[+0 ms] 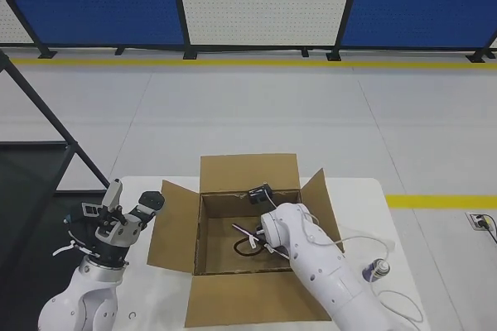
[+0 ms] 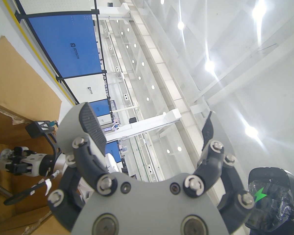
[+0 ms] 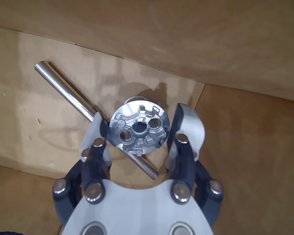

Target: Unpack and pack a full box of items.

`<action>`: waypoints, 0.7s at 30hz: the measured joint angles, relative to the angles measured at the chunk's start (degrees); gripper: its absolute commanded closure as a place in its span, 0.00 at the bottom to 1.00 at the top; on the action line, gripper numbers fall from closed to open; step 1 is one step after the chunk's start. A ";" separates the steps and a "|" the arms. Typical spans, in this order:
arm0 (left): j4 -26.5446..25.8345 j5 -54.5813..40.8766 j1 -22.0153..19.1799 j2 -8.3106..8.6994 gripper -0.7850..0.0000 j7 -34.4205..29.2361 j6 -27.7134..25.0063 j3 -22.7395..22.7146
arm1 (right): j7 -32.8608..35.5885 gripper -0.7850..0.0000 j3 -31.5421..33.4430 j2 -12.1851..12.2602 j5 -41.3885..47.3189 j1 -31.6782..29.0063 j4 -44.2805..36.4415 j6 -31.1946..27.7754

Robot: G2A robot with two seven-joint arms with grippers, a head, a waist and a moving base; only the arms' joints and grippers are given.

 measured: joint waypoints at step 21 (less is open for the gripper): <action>0.00 0.00 0.00 0.00 0.00 0.00 0.00 0.00 | 0.87 1.00 5.13 2.12 -3.67 -5.81 -12.02 -1.95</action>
